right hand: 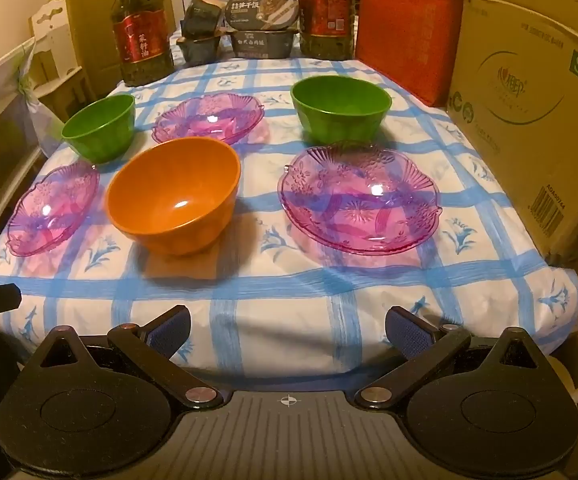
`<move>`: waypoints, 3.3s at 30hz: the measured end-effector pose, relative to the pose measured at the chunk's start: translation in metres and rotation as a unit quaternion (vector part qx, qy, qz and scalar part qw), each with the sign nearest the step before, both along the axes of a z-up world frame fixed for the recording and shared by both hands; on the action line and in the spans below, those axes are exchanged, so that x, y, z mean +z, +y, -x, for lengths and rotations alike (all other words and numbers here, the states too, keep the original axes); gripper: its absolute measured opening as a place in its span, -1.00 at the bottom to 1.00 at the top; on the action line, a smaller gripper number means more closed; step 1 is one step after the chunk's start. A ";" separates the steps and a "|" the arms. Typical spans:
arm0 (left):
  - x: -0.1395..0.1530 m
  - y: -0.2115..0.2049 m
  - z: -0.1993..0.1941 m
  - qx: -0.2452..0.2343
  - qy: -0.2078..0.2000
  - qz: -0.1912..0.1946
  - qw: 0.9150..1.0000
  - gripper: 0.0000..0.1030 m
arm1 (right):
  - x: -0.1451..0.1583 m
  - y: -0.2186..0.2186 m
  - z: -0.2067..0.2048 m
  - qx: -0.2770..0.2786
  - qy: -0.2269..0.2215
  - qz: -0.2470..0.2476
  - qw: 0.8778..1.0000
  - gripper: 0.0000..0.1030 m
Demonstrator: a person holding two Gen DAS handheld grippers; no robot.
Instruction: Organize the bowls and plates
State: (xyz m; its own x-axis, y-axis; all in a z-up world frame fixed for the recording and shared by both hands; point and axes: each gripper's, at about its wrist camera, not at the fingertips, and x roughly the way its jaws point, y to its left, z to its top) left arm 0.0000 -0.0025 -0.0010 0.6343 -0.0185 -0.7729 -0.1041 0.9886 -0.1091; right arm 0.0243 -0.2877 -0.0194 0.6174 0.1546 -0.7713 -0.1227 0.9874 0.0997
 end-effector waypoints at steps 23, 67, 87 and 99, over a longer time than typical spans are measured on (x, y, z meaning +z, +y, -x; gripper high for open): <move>0.000 0.003 0.000 0.000 -0.001 0.011 1.000 0.96 | -0.001 0.000 0.001 -0.002 0.001 -0.004 1.000 0.99; -0.005 -0.022 -0.005 -0.035 0.001 0.012 0.999 0.96 | 0.000 0.023 0.003 0.017 0.003 -0.020 1.000 0.99; -0.005 -0.023 -0.005 -0.035 0.001 0.012 0.999 0.96 | 0.000 0.023 0.003 0.017 0.003 -0.020 1.000 0.99; -0.006 -0.023 -0.003 -0.028 -0.001 0.022 0.999 0.96 | 0.000 0.027 0.002 0.022 0.002 -0.023 1.000 0.99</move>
State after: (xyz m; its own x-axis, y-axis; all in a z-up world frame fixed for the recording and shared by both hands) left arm 0.0028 -0.0254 -0.0075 0.6333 -0.0874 -0.7690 -0.0486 0.9872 -0.1522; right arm 0.0227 -0.2609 -0.0194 0.6067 0.2162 -0.7650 -0.1655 0.9756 0.1445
